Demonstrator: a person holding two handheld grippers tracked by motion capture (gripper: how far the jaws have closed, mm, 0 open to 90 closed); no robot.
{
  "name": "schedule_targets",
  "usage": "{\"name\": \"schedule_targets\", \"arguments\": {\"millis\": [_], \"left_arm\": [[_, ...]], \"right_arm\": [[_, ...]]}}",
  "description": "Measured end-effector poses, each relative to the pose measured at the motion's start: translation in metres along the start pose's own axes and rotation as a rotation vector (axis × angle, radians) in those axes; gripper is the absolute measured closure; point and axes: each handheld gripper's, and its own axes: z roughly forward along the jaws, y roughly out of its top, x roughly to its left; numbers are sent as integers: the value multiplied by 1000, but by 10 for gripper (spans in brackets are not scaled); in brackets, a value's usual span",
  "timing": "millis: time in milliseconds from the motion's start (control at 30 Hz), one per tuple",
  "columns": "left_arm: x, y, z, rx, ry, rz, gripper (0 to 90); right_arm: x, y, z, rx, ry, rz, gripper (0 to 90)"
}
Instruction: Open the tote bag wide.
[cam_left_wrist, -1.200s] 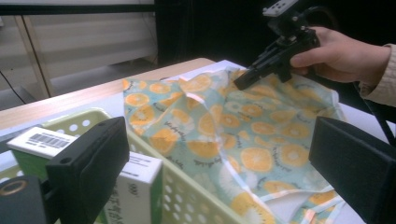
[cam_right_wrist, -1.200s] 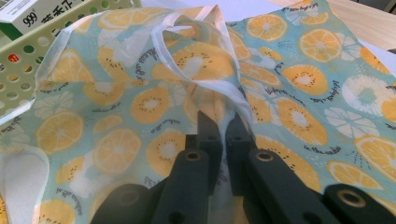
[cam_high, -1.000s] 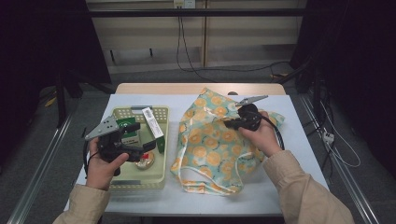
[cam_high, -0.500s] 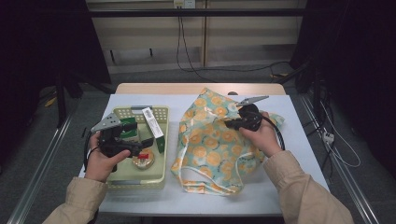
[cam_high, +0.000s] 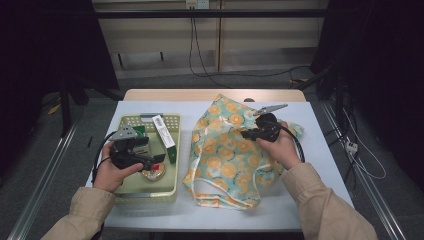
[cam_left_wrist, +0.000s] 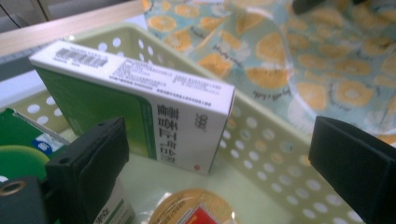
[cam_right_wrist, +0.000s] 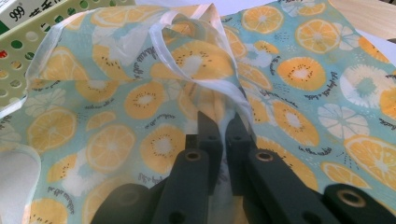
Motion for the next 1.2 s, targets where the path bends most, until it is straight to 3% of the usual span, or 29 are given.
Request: {"name": "schedule_targets", "arguments": {"millis": [567,667,800,1100,1200], "left_arm": [[4,-14,9,67,-1,2,60],[4,-18,12,115,-12,26,67],[3,-23,17,130,-21,20,67],[4,-31,28,245,1,23,85],[2,-33,32,296,7,78,91]], "right_arm": [[0,-1,-2,-3,-2,1,890],[1,-1,-2,-3,-1,0,890],[1,-1,-2,-2,1,-1,890],[2,-2,0,1,1,-5,890],[1,-2,0,1,2,1,890]]}}
